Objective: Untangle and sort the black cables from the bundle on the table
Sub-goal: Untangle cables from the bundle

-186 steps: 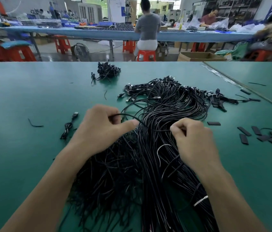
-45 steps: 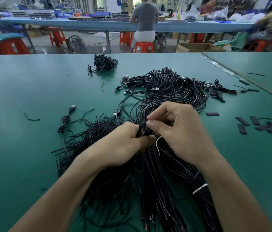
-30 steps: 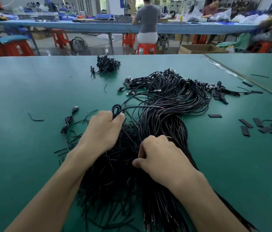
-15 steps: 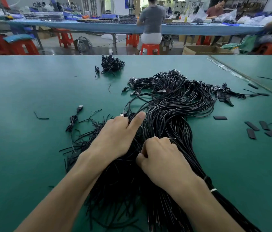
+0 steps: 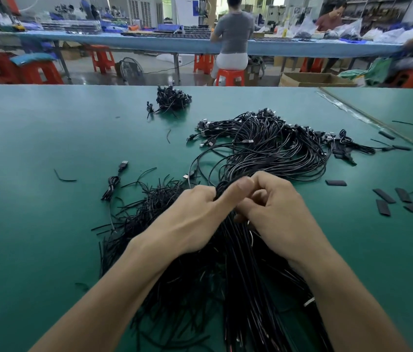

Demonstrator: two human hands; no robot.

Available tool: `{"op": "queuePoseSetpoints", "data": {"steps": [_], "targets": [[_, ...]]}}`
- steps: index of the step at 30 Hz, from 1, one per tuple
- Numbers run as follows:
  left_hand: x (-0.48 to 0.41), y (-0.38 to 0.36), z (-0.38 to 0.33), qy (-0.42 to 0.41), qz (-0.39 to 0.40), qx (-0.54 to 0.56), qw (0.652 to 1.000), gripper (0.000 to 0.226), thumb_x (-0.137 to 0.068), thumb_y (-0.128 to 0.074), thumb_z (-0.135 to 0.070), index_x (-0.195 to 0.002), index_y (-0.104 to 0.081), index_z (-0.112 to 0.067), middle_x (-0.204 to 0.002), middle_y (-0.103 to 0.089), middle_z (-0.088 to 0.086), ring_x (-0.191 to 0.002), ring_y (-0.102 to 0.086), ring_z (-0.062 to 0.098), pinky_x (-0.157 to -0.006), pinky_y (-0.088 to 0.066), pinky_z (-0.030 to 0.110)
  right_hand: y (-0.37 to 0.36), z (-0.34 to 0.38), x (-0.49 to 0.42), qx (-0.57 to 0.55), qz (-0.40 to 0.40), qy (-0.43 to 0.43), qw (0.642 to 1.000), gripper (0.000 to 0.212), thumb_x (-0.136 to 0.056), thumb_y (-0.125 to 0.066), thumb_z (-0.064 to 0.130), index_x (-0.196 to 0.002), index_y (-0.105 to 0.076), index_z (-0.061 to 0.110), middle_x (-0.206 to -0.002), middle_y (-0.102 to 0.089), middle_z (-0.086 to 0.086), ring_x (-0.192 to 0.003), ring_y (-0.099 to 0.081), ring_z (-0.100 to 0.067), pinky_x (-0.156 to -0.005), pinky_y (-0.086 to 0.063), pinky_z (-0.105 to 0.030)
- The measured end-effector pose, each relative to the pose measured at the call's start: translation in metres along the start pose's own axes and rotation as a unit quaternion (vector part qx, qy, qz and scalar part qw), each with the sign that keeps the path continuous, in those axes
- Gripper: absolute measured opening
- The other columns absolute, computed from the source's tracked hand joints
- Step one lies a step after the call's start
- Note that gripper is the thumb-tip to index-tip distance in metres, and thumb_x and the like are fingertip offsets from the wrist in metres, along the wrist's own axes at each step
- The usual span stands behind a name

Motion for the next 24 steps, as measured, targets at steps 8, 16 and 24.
{"op": "queuePoseSetpoints", "data": {"steps": [8,16,24], "targets": [[-0.007,0.005,-0.008,-0.059,-0.029,0.017,0.998,0.064,-0.089,-0.026,-0.071,-0.059,-0.04,-0.016,-0.039,-0.036,-0.013,-0.037,-0.034,0.006,-0.042,-0.024,0.02,-0.001,0.002,-0.002,-0.198,-0.01,-0.005,0.98,0.014,-0.087,-0.072,0.005,-0.083,-0.075,0.019,-0.069,-0.074,-0.003,-0.06,-0.067,-0.009,-0.055,-0.05,-0.018],[-0.004,0.002,-0.013,-0.062,-0.012,0.218,0.974,0.062,-0.105,-0.027,-0.049,-0.049,-0.035,-0.025,-0.046,-0.027,-0.012,-0.037,-0.022,0.006,-0.038,-0.025,0.016,-0.002,-0.008,-0.004,-0.254,-0.029,-0.04,0.966,0.022,-0.09,-0.065,0.0,-0.08,-0.075,0.016,-0.064,-0.069,0.004,-0.058,-0.06,-0.004,-0.054,-0.048,-0.015],[-0.007,0.01,-0.004,-0.043,-0.082,0.198,0.976,0.056,-0.103,-0.031,-0.054,-0.059,-0.043,-0.023,-0.045,-0.035,-0.01,-0.036,-0.028,0.004,-0.037,-0.025,0.015,-0.017,0.008,-0.001,-0.277,0.005,0.0,0.961,0.032,-0.094,-0.058,-0.002,-0.075,-0.075,0.018,-0.069,-0.069,0.003,-0.063,-0.055,-0.007,-0.057,-0.045,-0.016]]}}
Point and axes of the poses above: each hand's wrist, its own x-axis away from the middle knuckle, its own y-axis out of the back of the hand, z = x × y, the point moved 10 cm from there along -x, towards the middle knuckle
